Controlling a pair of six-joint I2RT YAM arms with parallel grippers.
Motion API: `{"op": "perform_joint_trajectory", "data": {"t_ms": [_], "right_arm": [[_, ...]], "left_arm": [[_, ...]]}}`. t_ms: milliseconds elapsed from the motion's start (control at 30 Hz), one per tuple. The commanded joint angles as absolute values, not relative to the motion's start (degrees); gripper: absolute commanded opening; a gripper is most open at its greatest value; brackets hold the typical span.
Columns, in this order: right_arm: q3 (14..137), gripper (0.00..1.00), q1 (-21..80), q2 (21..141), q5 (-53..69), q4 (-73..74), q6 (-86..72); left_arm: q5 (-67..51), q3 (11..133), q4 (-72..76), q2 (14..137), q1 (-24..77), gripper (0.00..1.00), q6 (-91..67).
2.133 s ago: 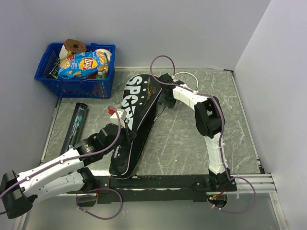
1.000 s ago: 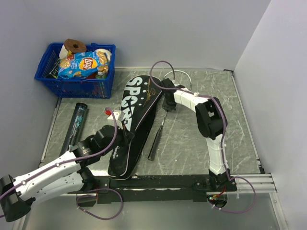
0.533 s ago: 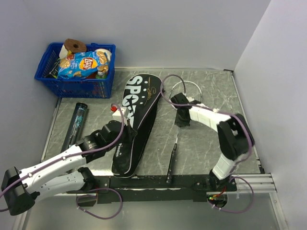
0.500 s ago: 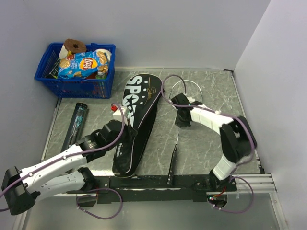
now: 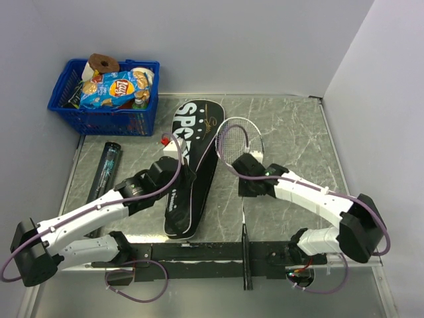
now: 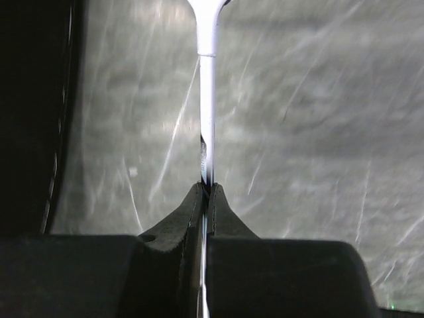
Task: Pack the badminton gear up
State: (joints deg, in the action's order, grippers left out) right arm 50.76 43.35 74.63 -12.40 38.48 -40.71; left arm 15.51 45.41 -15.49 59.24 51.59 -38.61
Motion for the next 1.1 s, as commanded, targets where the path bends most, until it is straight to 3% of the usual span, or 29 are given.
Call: {"op": "perform_joint_trajectory", "data": {"t_ms": [0,367,633,1067], "right_arm": [[48.52,0.0,47.36,69.44,-13.01,41.22,-44.9],[48.34,0.0,54.93,69.7,-11.52,40.44,-48.16],[52.47,0.0,55.9,77.42,-9.85,36.65,-47.55],[68.45,0.0,54.5,92.0,-9.05,34.02,-42.02]], "left_arm": [[17.58,50.45,-11.25,60.11,51.33,0.01,-38.85],[16.35,50.63,-8.79,64.16,51.33,0.01,-39.29],[13.72,49.13,-7.56,65.39,51.42,0.01,-39.73],[12.75,42.28,-6.77,61.09,51.68,0.01,-41.48]]}}
